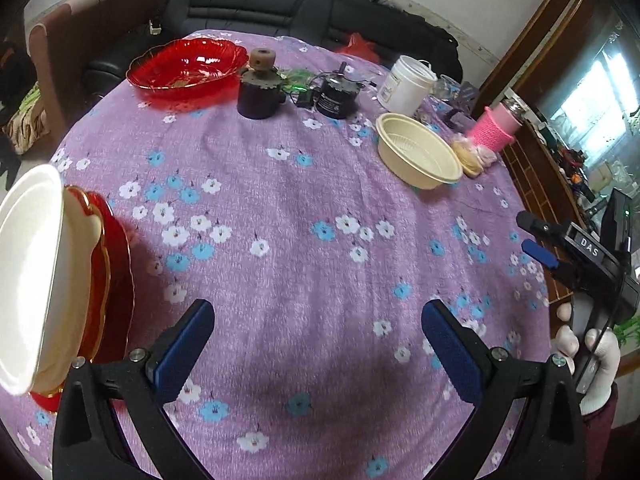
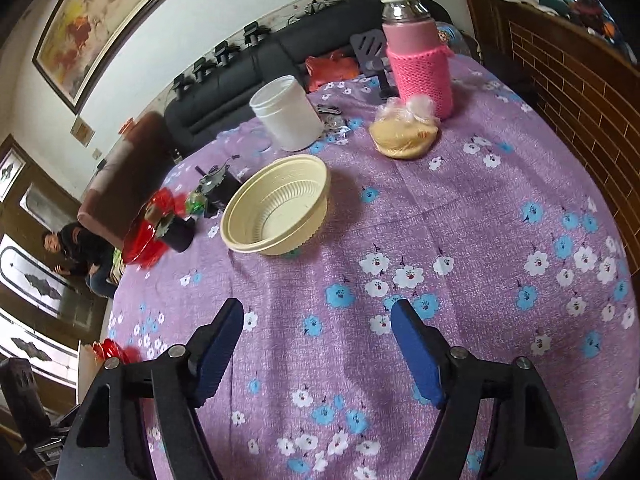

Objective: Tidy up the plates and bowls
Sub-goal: 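Grasp the rim of the cream strainer bowl with the right tool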

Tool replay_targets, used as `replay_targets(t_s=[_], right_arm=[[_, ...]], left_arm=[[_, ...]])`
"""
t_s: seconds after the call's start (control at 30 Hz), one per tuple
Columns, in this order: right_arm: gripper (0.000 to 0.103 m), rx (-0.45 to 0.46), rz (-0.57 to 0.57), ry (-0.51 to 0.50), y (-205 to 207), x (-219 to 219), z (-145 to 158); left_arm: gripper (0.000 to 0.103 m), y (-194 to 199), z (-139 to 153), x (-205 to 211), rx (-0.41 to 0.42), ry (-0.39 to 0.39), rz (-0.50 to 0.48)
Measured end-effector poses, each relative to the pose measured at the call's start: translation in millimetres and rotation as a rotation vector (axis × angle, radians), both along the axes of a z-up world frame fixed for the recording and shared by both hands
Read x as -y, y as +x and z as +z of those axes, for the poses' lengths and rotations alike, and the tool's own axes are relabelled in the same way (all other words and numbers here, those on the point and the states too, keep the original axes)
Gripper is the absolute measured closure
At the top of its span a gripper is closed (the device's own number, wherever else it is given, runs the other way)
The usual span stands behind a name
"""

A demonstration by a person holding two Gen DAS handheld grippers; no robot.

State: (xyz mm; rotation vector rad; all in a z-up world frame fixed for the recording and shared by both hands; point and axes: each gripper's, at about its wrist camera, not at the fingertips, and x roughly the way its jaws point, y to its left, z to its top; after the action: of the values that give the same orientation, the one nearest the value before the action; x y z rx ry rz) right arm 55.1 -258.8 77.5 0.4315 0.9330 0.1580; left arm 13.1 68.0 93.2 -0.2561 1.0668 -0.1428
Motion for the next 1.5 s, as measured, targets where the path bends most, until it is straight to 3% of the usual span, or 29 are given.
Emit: replay_targets(t_s=[0.23,0.4,0.6,0.63,0.67,0.7,0.73,0.87,0.97,1.1,1.13,1.17,1.2,1.23,1.37,1.5], right_arm=[[0.028,-0.004,-0.029,0.027,39,0,-19],[0.040,-0.052,-0.057,0.080,84,4,-39],[0.042,-0.076,-0.067,0.135,127,-2,-56],[0.049,-0.076,-0.067,0.122,130,-6,-57],[0.067,-0.078,-0.062,0.111,133,-10,-60],[0.078,-0.085,-0.053,0.112,135,-13,-63],[0.084,-0.101,-0.043,0.126,137,-15,-68],[0.092,-0.089,0.003,0.200,125,-18,-68],[0.093,-0.103,0.082,0.247,109,-24,-66],[0.093,-0.144,0.187,0.230,84,-40,-66],[0.093,-0.148,0.205,0.218,77,-44,-67],[0.092,-0.143,0.209,0.201,73,-47,-67],[0.092,-0.128,0.210,0.172,69,-51,-67],[0.091,-0.097,0.206,0.132,64,-55,-65],[0.090,0.004,0.180,0.073,49,-62,-69],[0.090,0.044,0.185,0.033,46,-65,-74]], left_arm=[[0.004,18,-13,11,-0.013,0.041,-0.007],[0.018,26,-18,17,-0.036,0.055,-0.028],[0.018,35,-21,17,-0.035,0.071,-0.009],[0.018,37,-22,18,-0.036,0.070,-0.009],[0.019,38,-23,20,-0.038,0.067,-0.010],[0.018,39,-24,20,-0.040,0.066,-0.011],[0.018,40,-25,21,-0.042,0.063,-0.012],[0.019,45,-29,22,-0.043,0.057,-0.015],[0.019,52,-32,20,-0.048,0.042,-0.004],[0.020,65,-39,21,-0.047,0.013,0.006],[0.023,68,-40,22,-0.047,0.007,0.005],[0.034,72,-43,25,-0.048,0.001,-0.006],[0.045,76,-45,28,-0.052,0.003,-0.015],[0.048,81,-49,31,-0.063,0.011,-0.020],[0.050,90,-60,35,-0.081,0.020,0.004],[0.050,97,-69,42,-0.084,0.042,0.008]])
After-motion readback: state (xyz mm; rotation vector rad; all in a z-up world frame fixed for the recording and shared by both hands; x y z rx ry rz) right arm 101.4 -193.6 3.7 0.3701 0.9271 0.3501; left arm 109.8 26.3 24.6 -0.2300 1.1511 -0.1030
